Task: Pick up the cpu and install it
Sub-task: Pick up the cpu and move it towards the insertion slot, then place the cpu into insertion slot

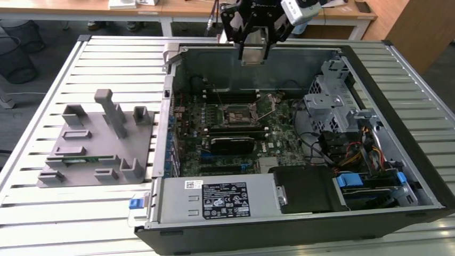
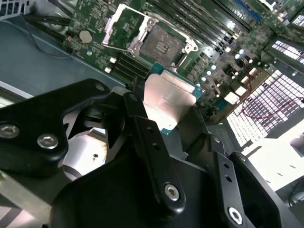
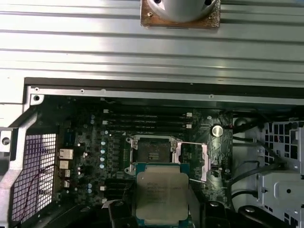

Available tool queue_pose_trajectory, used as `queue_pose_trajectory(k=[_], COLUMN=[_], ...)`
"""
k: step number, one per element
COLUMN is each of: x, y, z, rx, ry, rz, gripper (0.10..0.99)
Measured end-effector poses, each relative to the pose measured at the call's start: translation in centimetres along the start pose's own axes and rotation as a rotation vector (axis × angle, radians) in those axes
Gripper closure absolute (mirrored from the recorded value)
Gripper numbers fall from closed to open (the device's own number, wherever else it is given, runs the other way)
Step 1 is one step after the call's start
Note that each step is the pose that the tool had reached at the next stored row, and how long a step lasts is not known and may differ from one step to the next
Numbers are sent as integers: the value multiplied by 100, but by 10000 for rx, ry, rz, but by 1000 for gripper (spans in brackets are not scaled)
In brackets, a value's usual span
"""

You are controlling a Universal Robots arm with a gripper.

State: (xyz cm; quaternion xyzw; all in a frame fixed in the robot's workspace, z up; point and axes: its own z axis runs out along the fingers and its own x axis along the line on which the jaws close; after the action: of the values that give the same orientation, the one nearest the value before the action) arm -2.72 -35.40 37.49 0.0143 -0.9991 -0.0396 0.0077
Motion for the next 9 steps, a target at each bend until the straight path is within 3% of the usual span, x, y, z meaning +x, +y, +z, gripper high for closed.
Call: queue_pose_trajectory(k=[9], x=[-57], y=[-2], z=[0], rx=[18], ry=[-5], rz=[50], gripper=[557])
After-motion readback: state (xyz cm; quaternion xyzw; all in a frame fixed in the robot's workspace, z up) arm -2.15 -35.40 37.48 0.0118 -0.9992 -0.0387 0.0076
